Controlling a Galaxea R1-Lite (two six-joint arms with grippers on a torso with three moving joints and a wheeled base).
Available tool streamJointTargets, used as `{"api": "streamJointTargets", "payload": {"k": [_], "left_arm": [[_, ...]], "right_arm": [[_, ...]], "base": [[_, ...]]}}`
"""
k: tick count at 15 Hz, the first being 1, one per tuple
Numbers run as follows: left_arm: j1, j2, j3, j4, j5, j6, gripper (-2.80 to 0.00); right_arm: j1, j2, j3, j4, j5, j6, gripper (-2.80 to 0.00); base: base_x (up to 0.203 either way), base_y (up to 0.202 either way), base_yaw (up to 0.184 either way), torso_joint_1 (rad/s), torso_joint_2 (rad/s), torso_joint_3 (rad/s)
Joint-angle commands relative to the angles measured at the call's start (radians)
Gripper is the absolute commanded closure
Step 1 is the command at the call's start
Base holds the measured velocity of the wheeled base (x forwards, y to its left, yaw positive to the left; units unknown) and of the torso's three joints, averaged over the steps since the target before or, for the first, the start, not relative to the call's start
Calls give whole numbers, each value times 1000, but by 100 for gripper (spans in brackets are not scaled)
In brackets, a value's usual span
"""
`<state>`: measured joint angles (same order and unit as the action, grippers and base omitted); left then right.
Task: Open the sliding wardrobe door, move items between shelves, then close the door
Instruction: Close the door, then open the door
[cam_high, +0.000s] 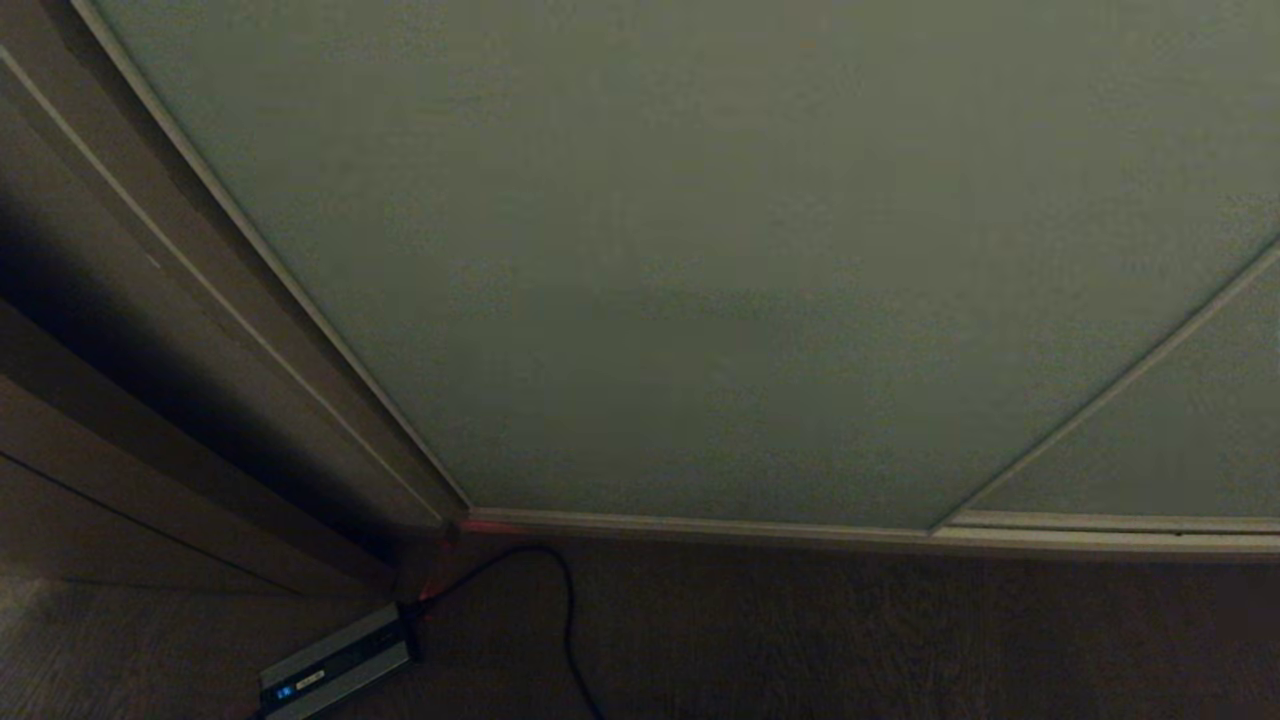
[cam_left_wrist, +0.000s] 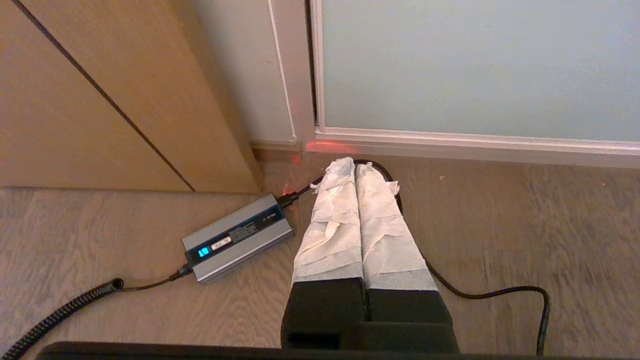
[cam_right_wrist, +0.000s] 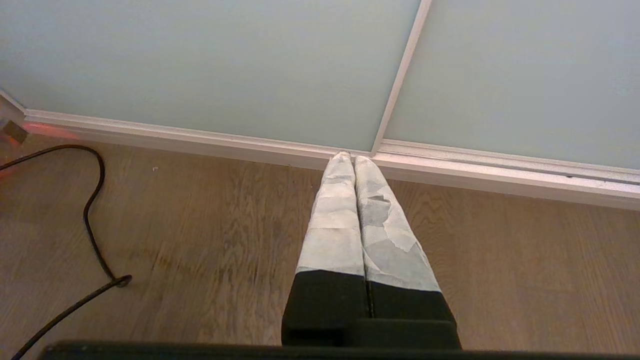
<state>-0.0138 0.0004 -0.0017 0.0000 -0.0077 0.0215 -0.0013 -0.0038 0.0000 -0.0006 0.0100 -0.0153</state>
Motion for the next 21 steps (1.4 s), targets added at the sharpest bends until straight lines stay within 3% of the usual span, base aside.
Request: {"api": "streamJointTargets", "payload": {"k": [1, 21], "left_arm": [[0, 0, 0, 0, 0, 0, 0], [0, 0, 0, 0, 0, 0, 0]], "right_arm": [[0, 2, 3, 1, 1, 0, 0], [0, 2, 3, 1, 1, 0, 0]], "base": [[0, 0, 0, 0, 0, 0], [0, 0, 0, 0, 0, 0]]}}
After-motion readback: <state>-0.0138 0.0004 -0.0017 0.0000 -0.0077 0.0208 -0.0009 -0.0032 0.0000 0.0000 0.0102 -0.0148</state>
